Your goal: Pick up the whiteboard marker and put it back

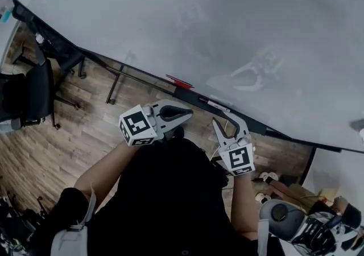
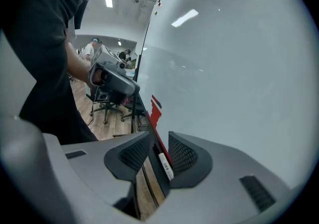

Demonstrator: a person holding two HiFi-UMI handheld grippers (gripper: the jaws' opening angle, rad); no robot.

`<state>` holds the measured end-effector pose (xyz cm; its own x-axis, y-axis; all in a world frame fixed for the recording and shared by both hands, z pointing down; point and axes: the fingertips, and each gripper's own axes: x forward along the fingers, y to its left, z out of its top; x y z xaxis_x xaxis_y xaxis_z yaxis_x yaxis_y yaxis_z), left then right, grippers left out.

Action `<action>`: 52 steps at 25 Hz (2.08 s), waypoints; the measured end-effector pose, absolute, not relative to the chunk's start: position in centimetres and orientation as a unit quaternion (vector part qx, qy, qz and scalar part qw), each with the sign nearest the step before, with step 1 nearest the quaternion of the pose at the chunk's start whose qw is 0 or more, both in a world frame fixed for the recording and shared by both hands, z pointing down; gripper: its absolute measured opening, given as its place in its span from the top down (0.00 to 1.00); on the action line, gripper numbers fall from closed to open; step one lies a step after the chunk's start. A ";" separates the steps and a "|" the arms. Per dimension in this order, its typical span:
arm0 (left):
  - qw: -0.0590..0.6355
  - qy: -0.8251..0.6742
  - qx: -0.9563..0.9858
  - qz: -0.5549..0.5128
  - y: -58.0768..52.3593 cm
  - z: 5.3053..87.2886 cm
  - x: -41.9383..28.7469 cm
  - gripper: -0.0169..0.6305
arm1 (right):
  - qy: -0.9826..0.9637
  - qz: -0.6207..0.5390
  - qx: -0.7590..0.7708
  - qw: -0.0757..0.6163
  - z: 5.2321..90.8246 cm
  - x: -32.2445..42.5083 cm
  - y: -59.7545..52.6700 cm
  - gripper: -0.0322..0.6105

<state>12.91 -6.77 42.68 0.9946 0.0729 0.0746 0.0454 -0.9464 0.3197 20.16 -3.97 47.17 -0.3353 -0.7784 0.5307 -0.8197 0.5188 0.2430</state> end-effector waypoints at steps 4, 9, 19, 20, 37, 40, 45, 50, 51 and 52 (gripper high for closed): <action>0.165 0.016 0.986 0.032 -7.1 42.7 12.7 0.96 | -0.802 0.042 0.477 0.358 49.6 20.7 -4.5 0.77; 0.156 0.012 0.987 0.034 -6.5 42.7 12.8 0.96 | -0.786 0.042 0.468 0.402 52.1 21.4 -5.3 0.77; 0.156 0.004 0.987 0.026 -6.4 42.8 12.7 0.96 | -0.767 0.038 0.454 0.451 55.1 21.8 -6.2 0.77; 0.157 0.003 0.987 0.025 -6.4 42.8 12.6 0.96 | -0.766 0.035 0.451 0.457 55.2 21.8 -6.2 0.77; 0.153 0.005 0.988 0.037 -4.9 43.7 12.4 0.96 | -0.737 0.032 0.453 0.500 57.2 22.7 -6.9 0.77; 0.151 0.002 0.988 0.037 -4.9 43.7 12.3 0.96 | -0.734 0.031 0.451 0.506 57.3 22.8 -6.9 0.77; 0.148 -0.002 0.988 0.035 -5.1 43.7 12.1 0.96 | -0.731 0.030 0.450 0.512 57.9 22.9 -7.0 0.77; 0.151 -0.004 0.988 0.035 -4.8 43.9 12.0 0.96 | -0.731 0.027 0.451 0.512 58.1 22.8 -7.2 0.77; 0.152 -0.003 0.988 0.036 -4.7 43.9 12.0 0.96 | -0.730 0.026 0.451 0.513 58.1 22.8 -7.2 0.77; 0.152 -0.002 0.988 0.037 -4.6 43.9 12.0 0.96 | -0.729 0.025 0.451 0.514 58.1 22.7 -7.2 0.77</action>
<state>12.02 -4.56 43.95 0.9973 0.0069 0.0730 -0.0154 -0.9537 0.3004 22.72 -7.25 58.09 -0.0650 -0.6321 0.7721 -0.6827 0.5925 0.4276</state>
